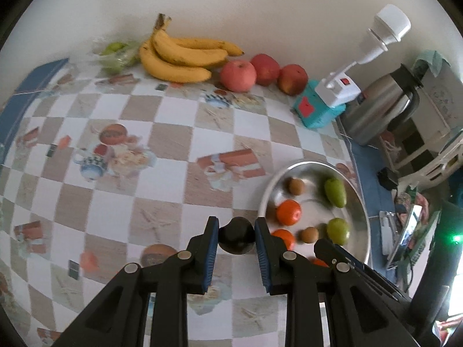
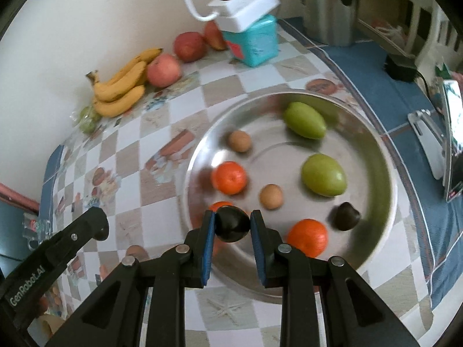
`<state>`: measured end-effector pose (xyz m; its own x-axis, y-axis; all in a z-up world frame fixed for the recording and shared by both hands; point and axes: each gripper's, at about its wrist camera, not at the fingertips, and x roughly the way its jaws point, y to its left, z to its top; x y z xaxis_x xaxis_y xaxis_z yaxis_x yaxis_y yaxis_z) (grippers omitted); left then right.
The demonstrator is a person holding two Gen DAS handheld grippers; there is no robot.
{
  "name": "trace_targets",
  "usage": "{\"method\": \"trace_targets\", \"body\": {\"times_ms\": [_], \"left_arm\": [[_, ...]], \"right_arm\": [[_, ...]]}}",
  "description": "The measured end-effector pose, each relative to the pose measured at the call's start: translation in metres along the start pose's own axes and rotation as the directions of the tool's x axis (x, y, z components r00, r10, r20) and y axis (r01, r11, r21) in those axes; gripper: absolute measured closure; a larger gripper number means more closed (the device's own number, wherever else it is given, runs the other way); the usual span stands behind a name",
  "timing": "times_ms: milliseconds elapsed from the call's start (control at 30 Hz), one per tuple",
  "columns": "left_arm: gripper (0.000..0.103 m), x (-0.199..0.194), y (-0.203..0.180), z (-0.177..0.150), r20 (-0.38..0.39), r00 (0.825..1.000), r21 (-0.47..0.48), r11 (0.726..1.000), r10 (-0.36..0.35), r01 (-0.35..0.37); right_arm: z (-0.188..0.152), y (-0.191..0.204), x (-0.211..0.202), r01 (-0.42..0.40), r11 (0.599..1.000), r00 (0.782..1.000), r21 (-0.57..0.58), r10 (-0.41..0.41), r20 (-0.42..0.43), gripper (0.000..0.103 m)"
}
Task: Organize fruits
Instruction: 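Carry the dark fruit with the left gripper while the right gripper carries its dark fruit over the plate, then open the left gripper to drop its dark fruit into the plate while the right gripper releases its dark fruit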
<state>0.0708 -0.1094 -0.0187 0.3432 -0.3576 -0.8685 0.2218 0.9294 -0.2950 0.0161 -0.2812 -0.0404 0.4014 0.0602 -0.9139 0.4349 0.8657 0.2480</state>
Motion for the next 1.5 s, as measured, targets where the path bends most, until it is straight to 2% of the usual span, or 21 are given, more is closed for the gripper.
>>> {"method": "trace_targets", "body": {"times_ms": [167, 367, 667, 833, 1033, 1500], "left_arm": [[0.076, 0.007, -0.024, -0.004, -0.014, 0.999, 0.064, 0.997, -0.05, 0.051], [0.076, 0.021, -0.043, -0.003, -0.009, 0.998, 0.144, 0.987, -0.067, 0.068], [0.076, 0.039, -0.04, 0.002, 0.009, 0.995, 0.143, 0.985, -0.103, 0.101], [0.076, 0.048, -0.044, 0.0, 0.005, 0.996, 0.162, 0.983, -0.088, 0.086], [0.076, 0.063, -0.041, -0.005, -0.036, 0.998, 0.152, 0.987, -0.057, 0.061], [0.073, 0.064, -0.042, -0.006, -0.051, 0.997, 0.145, 0.987, -0.059, 0.066]], "right_arm": [[0.005, -0.02, -0.002, 0.015, 0.999, 1.0, 0.046, -0.015, 0.008, 0.077], [0.007, -0.032, -0.003, 0.015, 0.997, 1.0, 0.077, -0.015, 0.011, 0.077], [0.009, -0.036, 0.003, 0.022, 0.997, 1.0, 0.074, -0.022, -0.006, 0.077], [0.009, -0.035, 0.011, 0.028, 0.998, 0.999, 0.062, -0.026, -0.029, 0.077], [0.007, -0.034, 0.022, 0.035, 0.998, 0.998, 0.051, -0.032, -0.062, 0.077], [0.007, -0.032, 0.027, 0.042, 0.998, 0.996, 0.051, -0.038, -0.08, 0.077]]}}
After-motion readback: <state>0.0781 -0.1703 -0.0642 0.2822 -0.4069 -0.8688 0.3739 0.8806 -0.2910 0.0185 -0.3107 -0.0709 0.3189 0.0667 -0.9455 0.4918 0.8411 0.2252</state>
